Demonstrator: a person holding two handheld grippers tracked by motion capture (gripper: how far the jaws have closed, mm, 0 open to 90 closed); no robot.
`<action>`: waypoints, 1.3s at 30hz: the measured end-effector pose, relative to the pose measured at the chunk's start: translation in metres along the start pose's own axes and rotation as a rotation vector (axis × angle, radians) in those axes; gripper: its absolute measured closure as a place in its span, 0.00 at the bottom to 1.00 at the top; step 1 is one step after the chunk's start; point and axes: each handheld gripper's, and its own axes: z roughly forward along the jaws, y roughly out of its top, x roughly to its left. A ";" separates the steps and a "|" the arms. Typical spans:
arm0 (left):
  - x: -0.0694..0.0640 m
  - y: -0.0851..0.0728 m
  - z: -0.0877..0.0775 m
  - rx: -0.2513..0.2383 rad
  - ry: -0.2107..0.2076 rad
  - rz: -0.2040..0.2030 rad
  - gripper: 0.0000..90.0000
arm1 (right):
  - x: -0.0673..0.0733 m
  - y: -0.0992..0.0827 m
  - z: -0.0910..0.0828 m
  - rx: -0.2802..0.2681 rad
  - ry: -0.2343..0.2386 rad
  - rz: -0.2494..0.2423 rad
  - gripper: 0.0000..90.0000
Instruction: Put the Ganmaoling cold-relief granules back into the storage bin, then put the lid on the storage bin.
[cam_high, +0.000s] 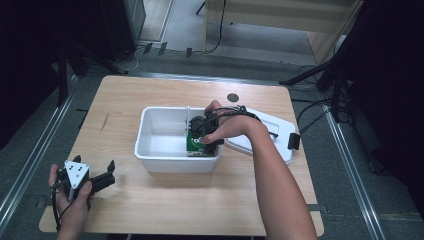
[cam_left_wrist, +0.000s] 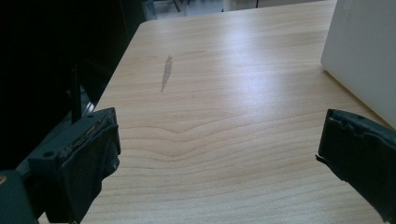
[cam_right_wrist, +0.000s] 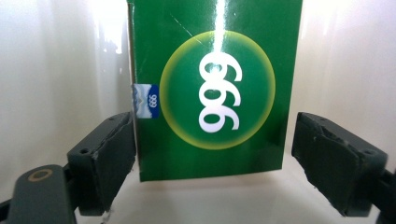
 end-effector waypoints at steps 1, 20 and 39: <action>0.000 0.000 0.000 0.000 0.000 0.001 0.00 | 0.001 -0.001 -0.005 -0.014 0.001 0.011 0.14; -0.001 0.000 0.000 0.005 0.001 0.004 0.00 | 0.000 -0.015 -0.051 -0.096 0.016 0.086 0.05; -0.002 0.000 0.000 0.003 0.002 0.013 0.00 | -0.005 -0.059 -0.078 -0.129 0.004 0.171 0.12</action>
